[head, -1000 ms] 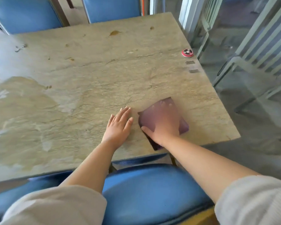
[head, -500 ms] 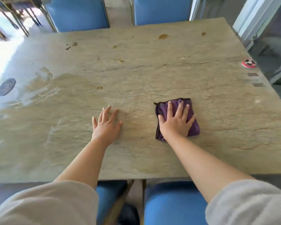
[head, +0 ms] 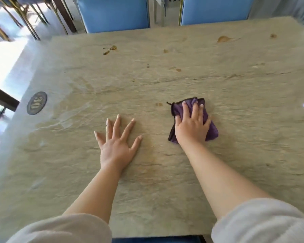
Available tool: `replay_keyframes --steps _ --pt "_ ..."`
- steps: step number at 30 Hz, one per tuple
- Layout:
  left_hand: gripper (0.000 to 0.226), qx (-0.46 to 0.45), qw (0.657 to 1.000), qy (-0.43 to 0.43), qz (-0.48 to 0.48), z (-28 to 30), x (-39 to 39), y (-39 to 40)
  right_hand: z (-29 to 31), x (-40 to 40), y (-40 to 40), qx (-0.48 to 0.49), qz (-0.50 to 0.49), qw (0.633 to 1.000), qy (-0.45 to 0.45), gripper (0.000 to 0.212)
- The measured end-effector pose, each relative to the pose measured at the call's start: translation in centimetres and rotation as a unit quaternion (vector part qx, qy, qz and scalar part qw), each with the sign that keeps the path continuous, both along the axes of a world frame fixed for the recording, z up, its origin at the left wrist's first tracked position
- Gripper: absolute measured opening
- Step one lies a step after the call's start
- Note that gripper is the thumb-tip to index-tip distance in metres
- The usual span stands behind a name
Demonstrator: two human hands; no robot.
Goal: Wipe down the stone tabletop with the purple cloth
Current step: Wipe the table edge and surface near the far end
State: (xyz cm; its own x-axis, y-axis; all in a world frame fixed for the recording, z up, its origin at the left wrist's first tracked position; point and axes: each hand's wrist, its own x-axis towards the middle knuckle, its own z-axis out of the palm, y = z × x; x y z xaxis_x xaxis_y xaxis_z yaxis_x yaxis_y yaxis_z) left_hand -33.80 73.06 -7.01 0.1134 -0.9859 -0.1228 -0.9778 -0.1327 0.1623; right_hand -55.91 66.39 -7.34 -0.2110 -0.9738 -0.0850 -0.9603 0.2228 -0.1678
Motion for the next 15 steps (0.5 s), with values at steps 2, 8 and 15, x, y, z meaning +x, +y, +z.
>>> replay_keyframes --steps 2,8,15 --pt "0.064 -0.014 1.000 0.003 -0.001 -0.2 0.1 -0.1 0.1 2.6 -2.6 0.009 -0.033 0.999 -0.007 0.058" --pt "0.071 -0.045 0.995 0.083 0.020 -0.5 0.4 0.1 0.9 9.8 -1.5 0.001 0.248 0.967 -0.049 0.055" --pt "0.068 -0.057 0.992 0.110 0.017 -0.5 0.6 0.0 0.5 1.4 1.2 -0.045 0.266 0.956 -0.118 0.055"
